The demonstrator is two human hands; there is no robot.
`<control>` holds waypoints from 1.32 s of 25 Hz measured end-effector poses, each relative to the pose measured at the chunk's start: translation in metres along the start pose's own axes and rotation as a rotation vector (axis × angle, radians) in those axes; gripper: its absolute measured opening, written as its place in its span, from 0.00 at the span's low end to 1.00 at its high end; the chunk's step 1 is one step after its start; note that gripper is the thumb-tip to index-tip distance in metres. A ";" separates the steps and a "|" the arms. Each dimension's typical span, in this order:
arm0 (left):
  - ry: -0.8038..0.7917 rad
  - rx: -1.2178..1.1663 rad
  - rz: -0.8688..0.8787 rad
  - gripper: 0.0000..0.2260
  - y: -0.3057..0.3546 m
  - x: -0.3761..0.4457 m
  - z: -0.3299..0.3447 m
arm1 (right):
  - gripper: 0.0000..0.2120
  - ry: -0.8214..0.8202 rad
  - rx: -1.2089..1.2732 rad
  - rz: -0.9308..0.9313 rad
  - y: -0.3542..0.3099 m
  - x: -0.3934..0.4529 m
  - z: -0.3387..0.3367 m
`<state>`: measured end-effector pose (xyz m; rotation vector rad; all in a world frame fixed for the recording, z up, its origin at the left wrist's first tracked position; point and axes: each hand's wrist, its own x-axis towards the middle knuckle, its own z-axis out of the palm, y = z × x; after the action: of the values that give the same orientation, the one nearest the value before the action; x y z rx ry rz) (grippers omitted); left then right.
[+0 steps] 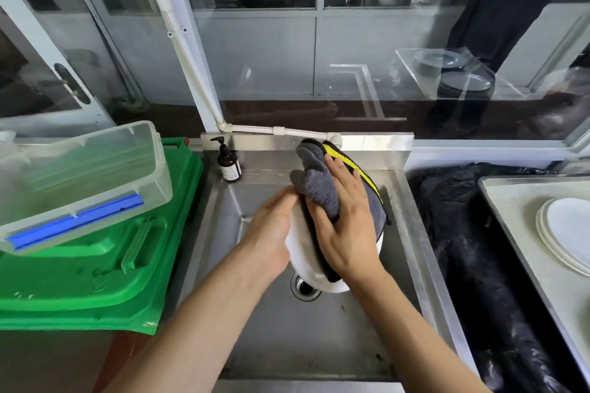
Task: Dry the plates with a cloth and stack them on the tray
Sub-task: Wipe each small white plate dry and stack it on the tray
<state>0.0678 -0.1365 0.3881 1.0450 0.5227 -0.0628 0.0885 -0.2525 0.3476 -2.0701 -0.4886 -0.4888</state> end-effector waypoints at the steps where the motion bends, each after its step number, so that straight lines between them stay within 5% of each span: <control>1: 0.002 -0.040 -0.040 0.11 0.002 0.001 0.001 | 0.27 -0.003 0.027 -0.002 -0.002 -0.008 0.004; 6: -0.055 -0.084 -0.175 0.15 0.015 0.008 -0.011 | 0.31 -0.029 0.033 -0.125 -0.010 -0.048 0.020; 12: 0.131 -0.108 -0.050 0.19 0.029 0.014 -0.014 | 0.32 -0.086 -0.164 -0.361 0.021 -0.096 0.019; 14: 0.089 -0.101 -0.043 0.20 0.035 0.013 -0.015 | 0.31 -0.028 -0.123 -0.286 0.034 -0.107 0.014; 20: -0.031 0.020 -0.017 0.18 0.035 0.005 -0.015 | 0.30 0.247 0.254 0.323 0.032 -0.081 0.000; 23: -0.067 0.064 -0.036 0.18 0.029 -0.001 -0.015 | 0.26 0.295 0.291 0.433 0.032 -0.043 -0.015; 28: -0.063 0.053 0.021 0.16 0.022 -0.003 -0.009 | 0.27 0.134 0.050 0.082 0.014 0.005 -0.021; 33: 0.121 0.013 0.078 0.11 0.028 0.006 -0.007 | 0.32 -0.085 -0.022 -0.159 0.006 -0.046 0.004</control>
<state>0.0784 -0.1150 0.4049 1.0859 0.5911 0.0664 0.0536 -0.2592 0.3176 -2.0895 -0.7048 -0.5024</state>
